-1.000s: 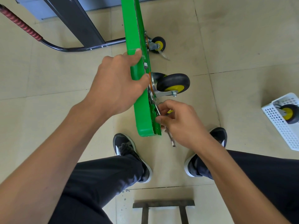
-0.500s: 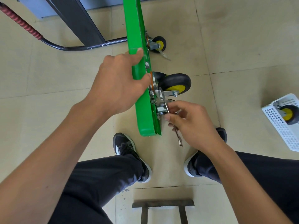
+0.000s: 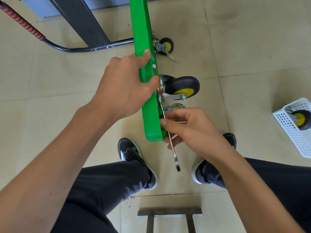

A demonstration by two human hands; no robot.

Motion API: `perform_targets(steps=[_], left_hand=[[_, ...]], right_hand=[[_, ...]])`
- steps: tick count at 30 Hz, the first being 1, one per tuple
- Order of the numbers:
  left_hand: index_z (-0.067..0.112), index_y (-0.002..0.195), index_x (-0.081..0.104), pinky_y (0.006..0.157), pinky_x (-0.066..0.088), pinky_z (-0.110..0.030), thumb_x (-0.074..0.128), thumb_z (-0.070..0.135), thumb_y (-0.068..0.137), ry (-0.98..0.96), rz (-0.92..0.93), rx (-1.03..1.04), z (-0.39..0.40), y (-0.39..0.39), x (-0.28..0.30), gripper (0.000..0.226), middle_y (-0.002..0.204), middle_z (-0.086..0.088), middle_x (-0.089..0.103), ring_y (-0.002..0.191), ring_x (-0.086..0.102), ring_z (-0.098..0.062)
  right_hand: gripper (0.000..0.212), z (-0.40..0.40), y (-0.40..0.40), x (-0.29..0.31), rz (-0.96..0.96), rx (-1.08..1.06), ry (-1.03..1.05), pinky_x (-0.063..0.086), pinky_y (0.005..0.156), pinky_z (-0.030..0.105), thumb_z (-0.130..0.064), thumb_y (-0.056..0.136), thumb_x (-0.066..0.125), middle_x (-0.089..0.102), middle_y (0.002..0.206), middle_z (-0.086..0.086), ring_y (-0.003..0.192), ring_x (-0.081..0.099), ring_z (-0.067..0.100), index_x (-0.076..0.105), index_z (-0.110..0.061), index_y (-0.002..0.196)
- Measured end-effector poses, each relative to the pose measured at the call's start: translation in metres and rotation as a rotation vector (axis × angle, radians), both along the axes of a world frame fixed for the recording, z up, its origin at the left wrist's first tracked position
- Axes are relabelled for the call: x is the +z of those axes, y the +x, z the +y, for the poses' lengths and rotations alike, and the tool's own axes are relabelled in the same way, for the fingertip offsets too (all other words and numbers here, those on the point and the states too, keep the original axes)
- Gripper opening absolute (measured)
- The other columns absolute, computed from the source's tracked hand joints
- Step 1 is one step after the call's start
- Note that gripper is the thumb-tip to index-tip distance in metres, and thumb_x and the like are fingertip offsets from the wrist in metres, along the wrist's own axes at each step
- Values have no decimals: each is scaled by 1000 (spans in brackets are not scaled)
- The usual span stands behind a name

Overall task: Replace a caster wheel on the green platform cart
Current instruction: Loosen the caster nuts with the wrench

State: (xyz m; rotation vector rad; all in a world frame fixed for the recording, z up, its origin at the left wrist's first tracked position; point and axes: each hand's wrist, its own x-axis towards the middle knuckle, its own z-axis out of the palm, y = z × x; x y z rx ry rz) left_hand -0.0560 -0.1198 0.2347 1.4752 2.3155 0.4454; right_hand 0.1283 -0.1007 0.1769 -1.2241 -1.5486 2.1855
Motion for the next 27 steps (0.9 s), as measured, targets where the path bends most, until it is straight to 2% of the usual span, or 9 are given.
perform_targets(steps=[3,7,9,12,15,20,22,25,27], left_hand=[[22,151,40,108,46,-43,58,39,94,0,1,1,0,0,0,62,148,-4,52,130,54,-30],[23,151,40,109,44,-44,58,39,94,-7,17,2,1,0,0,62,147,-6,53,129,53,-32],[23,151,41,109,44,-44,58,39,94,-11,20,5,1,0,0,63,146,-6,54,129,53,-32],[23,151,41,109,44,-43,58,39,93,-9,8,13,0,1,0,62,145,-6,55,129,53,-31],[23,151,41,109,44,-43,58,39,94,-10,4,10,0,1,1,62,147,-5,53,129,54,-30],[23,151,40,109,45,-44,58,39,94,-10,-6,6,0,0,1,62,148,-5,52,129,54,-29],[22,151,41,109,45,-45,58,39,94,-6,-15,6,0,-1,0,62,147,-5,52,129,54,-30],[22,151,41,108,45,-46,59,40,94,-3,-23,8,0,-1,0,63,147,-6,53,129,54,-31],[21,151,41,108,46,-45,59,39,94,-3,-19,6,0,-1,0,63,147,-5,53,129,54,-31]], right_hand=[[14,1,-3,1,-18,0,31,59,52,34,-8,94,67,70,91,23,59,66,24,73,0,104],[11,-1,-4,-6,-79,-6,86,59,52,37,-9,92,70,71,88,12,60,70,26,72,-5,102],[7,-2,-6,-14,-131,1,171,56,54,30,-9,91,72,71,88,4,65,70,21,72,-13,97],[15,1,-6,-30,-268,25,402,45,60,18,-12,88,75,70,87,-9,72,64,7,71,-25,92],[17,7,-4,-38,-297,19,579,46,68,26,-11,84,77,69,86,-10,73,57,3,75,-21,98],[19,5,-2,-45,-307,61,716,49,75,37,-11,86,73,68,92,-5,81,55,16,73,-19,103],[18,2,3,-47,-335,80,717,49,74,37,-14,87,74,68,92,-7,81,56,16,73,-21,104],[15,-1,12,-41,-331,35,522,49,69,25,-17,87,76,68,86,-11,73,62,6,75,-24,101],[14,-2,13,-33,-261,12,352,58,71,34,-16,88,76,70,85,-8,72,69,12,75,-27,97]])
